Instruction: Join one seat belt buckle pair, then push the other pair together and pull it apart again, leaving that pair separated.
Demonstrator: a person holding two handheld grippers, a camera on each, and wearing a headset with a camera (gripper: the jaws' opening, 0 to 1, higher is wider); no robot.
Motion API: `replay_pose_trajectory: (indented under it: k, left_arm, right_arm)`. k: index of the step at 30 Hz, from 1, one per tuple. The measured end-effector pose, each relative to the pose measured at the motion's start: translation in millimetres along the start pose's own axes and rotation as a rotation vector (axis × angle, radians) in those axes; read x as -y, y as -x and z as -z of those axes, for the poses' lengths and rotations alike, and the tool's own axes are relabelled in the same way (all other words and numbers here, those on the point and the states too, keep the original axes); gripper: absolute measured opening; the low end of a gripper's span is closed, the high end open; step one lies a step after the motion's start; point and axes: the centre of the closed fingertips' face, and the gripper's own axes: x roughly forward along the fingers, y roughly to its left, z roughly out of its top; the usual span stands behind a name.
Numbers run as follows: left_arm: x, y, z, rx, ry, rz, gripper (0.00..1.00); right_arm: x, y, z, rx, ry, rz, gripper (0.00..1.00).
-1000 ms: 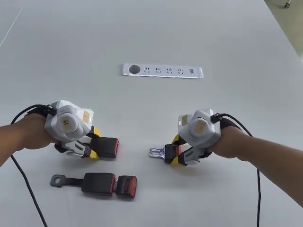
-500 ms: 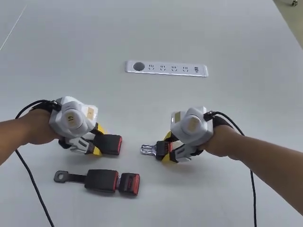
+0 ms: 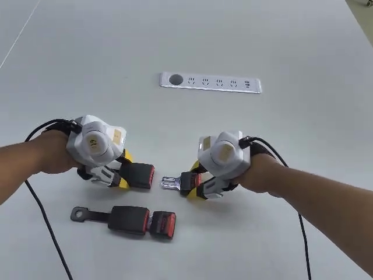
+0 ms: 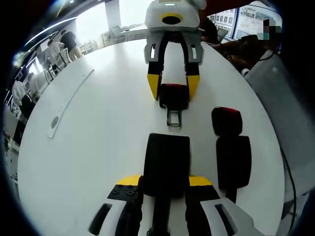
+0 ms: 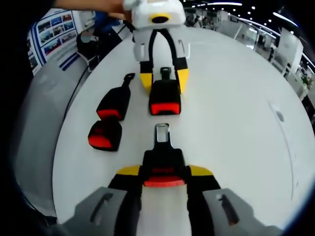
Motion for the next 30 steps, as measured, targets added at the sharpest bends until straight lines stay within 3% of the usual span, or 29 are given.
replay_pose_trajectory:
  k: [23, 24, 30]
  left_arm:
    - [1.7, -0.4, -0.4, -0.007, 0.014, -0.004, 0.34]
    - [1.8, -0.5, -0.4, -0.006, 0.013, -0.004, 0.34]
    - [2.2, -1.0, -1.2, 0.011, 0.025, -0.012, 0.34]
  right_arm:
    - [2.8, -17.9, -32.9, 0.089, -0.018, 0.023, 0.34]
    - [3.1, -18.0, -30.4, 0.071, -0.011, 0.026, 0.34]
    - [2.8, -17.4, -29.1, 0.096, -0.038, 0.025, 0.34]
